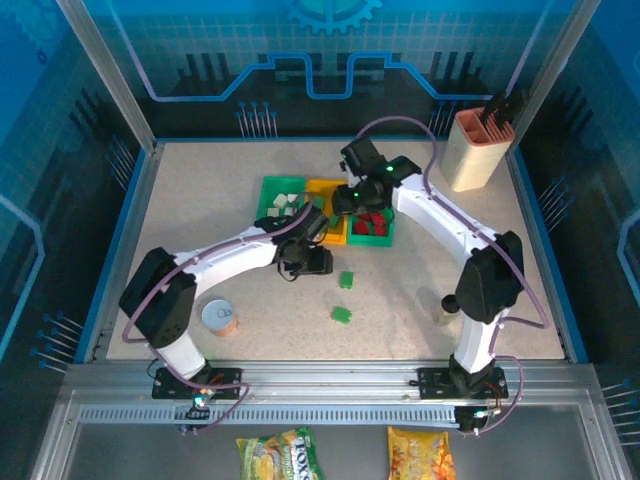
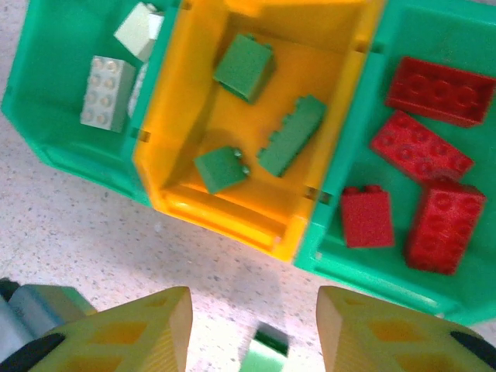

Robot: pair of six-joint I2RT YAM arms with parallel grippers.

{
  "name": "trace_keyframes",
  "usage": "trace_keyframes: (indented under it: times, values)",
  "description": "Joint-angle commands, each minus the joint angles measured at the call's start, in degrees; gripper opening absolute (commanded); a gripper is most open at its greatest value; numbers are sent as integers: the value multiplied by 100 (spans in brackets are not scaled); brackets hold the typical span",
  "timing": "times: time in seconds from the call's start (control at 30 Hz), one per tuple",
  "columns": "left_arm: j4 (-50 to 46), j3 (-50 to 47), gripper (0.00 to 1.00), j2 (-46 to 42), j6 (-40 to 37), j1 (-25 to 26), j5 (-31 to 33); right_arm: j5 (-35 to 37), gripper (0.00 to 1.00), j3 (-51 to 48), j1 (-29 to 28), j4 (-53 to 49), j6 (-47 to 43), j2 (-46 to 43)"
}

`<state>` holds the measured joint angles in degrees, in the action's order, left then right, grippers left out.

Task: Sort the legos into containers by color
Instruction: Place the lego in the container, then pick up the lego from the center of the table.

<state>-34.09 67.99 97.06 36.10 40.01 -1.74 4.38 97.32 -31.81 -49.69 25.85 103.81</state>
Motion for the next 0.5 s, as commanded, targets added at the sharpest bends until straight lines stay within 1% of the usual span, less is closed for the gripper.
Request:
trace_keyframes:
  times: [0.0,0.23,0.47]
  values:
    - [-191,480,51,407,103,191,41,96,47,-450,271,72,1,-503]
    - [-657,1358,51,1210,110,504,189,53,47,-1350,835,167,-49,-1332]
    - [-1216,2056,52,1814,126,702,442,28,47,-1874,1240,128,-125,-1950]
